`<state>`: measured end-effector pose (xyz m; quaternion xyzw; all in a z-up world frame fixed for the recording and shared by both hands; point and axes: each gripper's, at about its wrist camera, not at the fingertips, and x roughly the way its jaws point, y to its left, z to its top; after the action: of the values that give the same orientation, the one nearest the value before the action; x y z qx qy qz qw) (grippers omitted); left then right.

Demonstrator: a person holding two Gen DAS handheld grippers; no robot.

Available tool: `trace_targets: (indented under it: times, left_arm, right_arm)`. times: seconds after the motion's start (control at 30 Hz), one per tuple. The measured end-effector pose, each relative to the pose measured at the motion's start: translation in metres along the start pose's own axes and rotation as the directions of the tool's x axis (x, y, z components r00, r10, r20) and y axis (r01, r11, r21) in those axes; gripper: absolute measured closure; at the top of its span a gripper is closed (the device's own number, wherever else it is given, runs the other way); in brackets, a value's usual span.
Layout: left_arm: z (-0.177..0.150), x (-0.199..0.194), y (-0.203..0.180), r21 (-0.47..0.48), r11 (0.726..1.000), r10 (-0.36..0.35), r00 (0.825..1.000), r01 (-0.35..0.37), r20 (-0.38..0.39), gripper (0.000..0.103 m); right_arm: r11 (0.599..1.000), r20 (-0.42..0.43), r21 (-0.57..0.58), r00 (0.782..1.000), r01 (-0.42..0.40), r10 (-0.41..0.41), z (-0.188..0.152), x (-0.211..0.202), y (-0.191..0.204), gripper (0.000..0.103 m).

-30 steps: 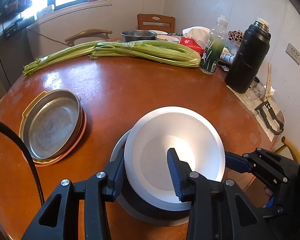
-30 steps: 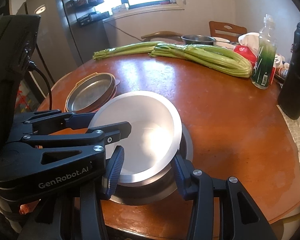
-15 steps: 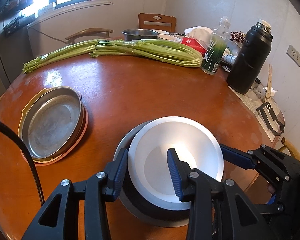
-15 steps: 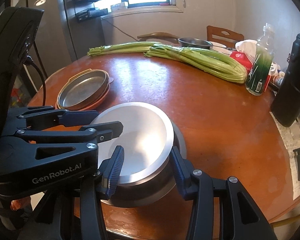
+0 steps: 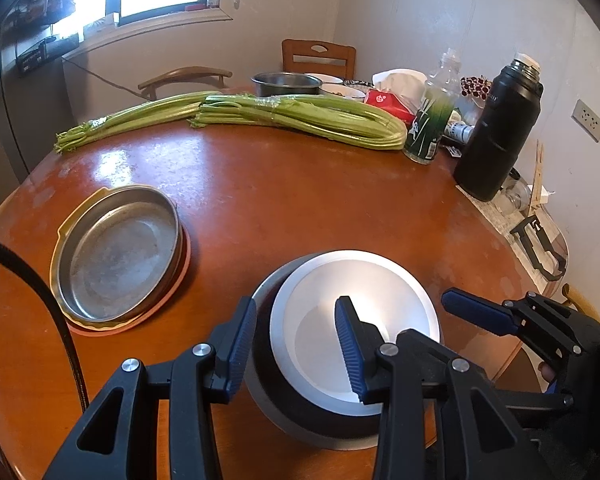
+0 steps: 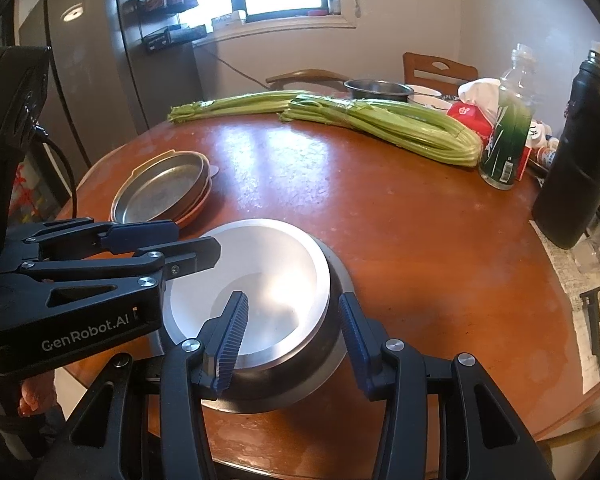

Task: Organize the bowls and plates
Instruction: 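Lower the second paper bowl into the first paper bowl with the left gripper, then grasp the rim of the steel bowl holding the paper bowls with the left gripper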

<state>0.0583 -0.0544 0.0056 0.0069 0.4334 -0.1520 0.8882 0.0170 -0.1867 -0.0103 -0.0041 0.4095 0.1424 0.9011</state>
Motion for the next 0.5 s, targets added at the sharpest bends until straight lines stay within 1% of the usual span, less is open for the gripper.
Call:
trace_targets:
  times: [0.27,0.5]
  left_arm:
    - [0.0,-0.012,0.004,0.003,1.0,0.018,1.0,-0.018,0.026,0.062]
    - [0.0,-0.011,0.008,-0.002,1.0,0.027,0.999,-0.027,0.021,0.062]
  right_arm:
    - [1.0,0.027,0.012,1.0,-0.004,0.004,0.004,-0.008,-0.002,0.054]
    - [0.999,0.035,0.038,0.999,-0.023,0.021,0.007,-0.008,-0.008,0.054]
